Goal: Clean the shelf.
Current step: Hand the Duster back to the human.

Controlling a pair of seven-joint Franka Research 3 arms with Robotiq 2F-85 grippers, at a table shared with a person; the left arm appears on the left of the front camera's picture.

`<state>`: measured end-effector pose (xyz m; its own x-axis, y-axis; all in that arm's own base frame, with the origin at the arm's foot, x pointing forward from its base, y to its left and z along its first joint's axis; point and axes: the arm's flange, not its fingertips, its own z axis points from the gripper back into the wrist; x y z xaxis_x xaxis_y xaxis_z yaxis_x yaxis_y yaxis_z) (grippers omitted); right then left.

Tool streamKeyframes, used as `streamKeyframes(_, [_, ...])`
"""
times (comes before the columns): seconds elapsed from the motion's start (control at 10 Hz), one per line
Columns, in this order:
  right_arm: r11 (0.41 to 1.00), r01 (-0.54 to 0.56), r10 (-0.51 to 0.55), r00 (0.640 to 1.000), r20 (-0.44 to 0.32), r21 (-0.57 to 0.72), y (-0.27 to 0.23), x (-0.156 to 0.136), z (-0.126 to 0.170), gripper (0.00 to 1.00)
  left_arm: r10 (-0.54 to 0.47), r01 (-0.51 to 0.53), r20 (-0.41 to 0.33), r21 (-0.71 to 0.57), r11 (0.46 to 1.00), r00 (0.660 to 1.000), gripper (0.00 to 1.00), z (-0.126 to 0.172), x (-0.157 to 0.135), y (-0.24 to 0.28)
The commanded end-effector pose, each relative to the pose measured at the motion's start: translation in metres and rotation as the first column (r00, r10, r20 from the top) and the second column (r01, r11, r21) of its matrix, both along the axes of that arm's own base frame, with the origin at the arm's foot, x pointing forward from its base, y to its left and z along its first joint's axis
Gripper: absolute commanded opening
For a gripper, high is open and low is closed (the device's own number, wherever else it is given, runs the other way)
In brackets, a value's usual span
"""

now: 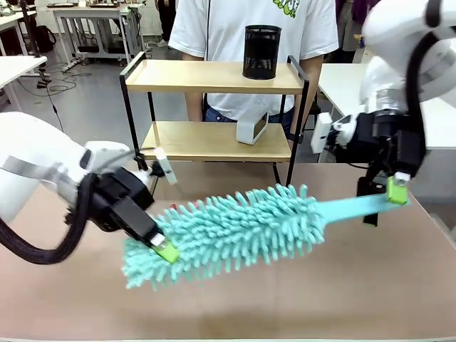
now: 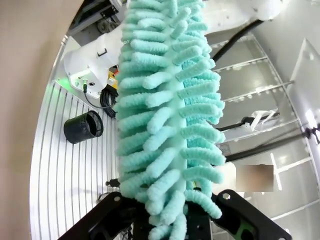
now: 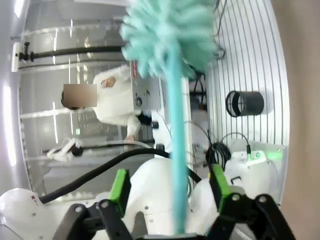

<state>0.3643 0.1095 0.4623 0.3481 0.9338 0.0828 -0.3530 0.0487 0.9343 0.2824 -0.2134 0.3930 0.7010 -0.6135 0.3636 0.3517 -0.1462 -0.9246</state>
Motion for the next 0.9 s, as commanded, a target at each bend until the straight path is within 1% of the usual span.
streamKeyframes(0.0, [0.928, 0.343, -0.349, 0.937, 0.017, 0.146, -0.057, -0.035, 0.005, 1.00, 0.040, -0.036, 0.050, -0.078, 0.996, 0.998, 0.00, 0.034, -0.035, 0.069])
streamKeyframes(0.1, [0.813, 0.507, -0.526, 0.850, -0.011, 0.287, -0.087, -0.055, 0.004, 1.00, 0.157, -0.144, 0.090, -0.135, 0.980, 0.984, 0.00, 0.051, -0.040, 0.105])
streamKeyframes(0.2, [0.648, 0.678, -0.697, 0.712, -0.088, 0.347, -0.112, -0.078, -0.002, 1.00, 0.265, -0.235, 0.104, -0.238, 0.942, 0.959, 0.00, 0.073, -0.052, 0.152])
streamKeyframes(0.3, [0.540, 0.741, -0.747, 0.641, -0.179, 0.400, -0.128, -0.093, -0.009, 1.00, 0.367, -0.313, 0.111, -0.337, 0.888, 0.924, 0.00, 0.090, -0.066, 0.188])
streamKeyframes(0.4, [0.468, 0.769, -0.757, 0.604, -0.251, 0.436, -0.136, -0.098, -0.014, 1.00, 0.581, -0.498, 0.077, -0.433, 0.751, 0.810, 0.00, 0.105, -0.074, 0.229])
streamKeyframes(0.5, [0.806, 0.537, -0.528, 0.843, -0.106, 0.248, -0.131, -0.073, -0.004, 1.00, 0.750, -0.684, -0.063, -0.466, 0.561, 0.658, 0.00, 0.112, -0.068, 0.266])
streamKeyframes(0.6, [0.806, 0.537, -0.528, 0.843, -0.106, 0.248, -0.131, -0.073, -0.004, 1.00, 0.885, -0.851, -0.195, -0.423, 0.312, 0.422, 0.00, 0.108, -0.052, 0.306])
streamKeyframes(0.7, [0.806, 0.537, -0.528, 0.843, -0.106, 0.248, -0.131, -0.073, -0.004, 1.00, 0.905, -0.891, -0.250, -0.391, 0.232, 0.345, 0.00, 0.102, -0.040, 0.325])
streamKeyframes(0.8, [0.806, 0.537, -0.528, 0.843, -0.106, 0.248, -0.131, -0.073, -0.004, 1.00, 0.932, -0.927, -0.294, -0.362, 0.097, 0.212, 0.00, 0.091, -0.023, 0.342])
